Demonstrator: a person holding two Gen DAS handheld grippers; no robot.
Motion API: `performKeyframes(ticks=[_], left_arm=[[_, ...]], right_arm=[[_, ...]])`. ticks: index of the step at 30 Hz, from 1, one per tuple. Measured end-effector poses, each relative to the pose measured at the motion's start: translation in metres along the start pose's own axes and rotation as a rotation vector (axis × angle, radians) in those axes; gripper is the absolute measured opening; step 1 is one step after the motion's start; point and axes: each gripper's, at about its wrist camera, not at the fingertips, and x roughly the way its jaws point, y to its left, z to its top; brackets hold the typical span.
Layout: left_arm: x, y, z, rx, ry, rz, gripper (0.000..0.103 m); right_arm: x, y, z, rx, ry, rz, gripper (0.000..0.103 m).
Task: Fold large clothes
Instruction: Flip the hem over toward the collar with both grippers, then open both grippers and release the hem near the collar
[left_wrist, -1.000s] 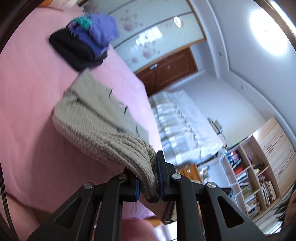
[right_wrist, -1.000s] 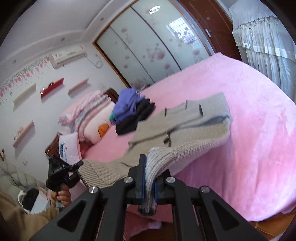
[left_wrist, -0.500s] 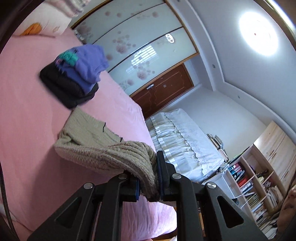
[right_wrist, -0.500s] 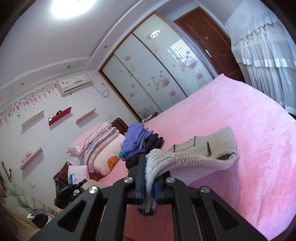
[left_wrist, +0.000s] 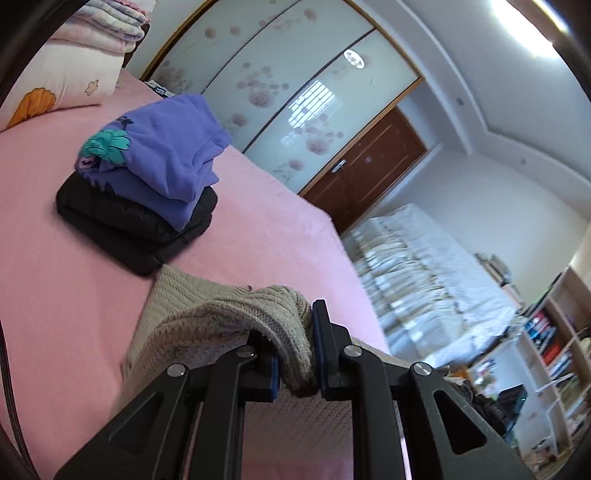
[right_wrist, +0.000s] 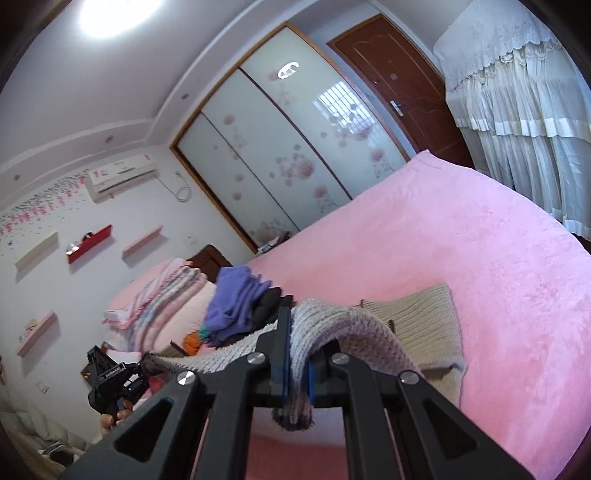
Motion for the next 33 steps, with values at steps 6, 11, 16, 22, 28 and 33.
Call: performKeyframes(ticks=[6,11,16,22,28,33], left_arm=[[0.141,0.019,0.022,0.097,0.088,0.210,0.012],[0.220,0.049,0.022,0.084,0.170,0.329,0.013],[0.274,0.077,0.004,0.096,0.254,0.430,0.016],[0.292,0.088,0.000,0.075,0.313,0.402,0.039],[0.263,0.071,0.013,0.083,0.258,0.356,0.087],[0.253,0.058,0.017,0.213,0.260,0.411,0.087]], right_arm=[[0.108,-0.047,0.027,-0.003,0.064,-0.134,0.006],[0.195,-0.090,0.033,0.048,0.155,-0.249,0.006],[0.257,-0.135,0.021,0.127,0.251,-0.377,0.006],[0.277,-0.161,0.007,0.258,0.365,-0.417,0.014],[0.255,-0.152,0.025,0.259,0.362,-0.348,0.063],[0.232,-0.137,0.036,0.159,0.284,-0.344,0.063]])
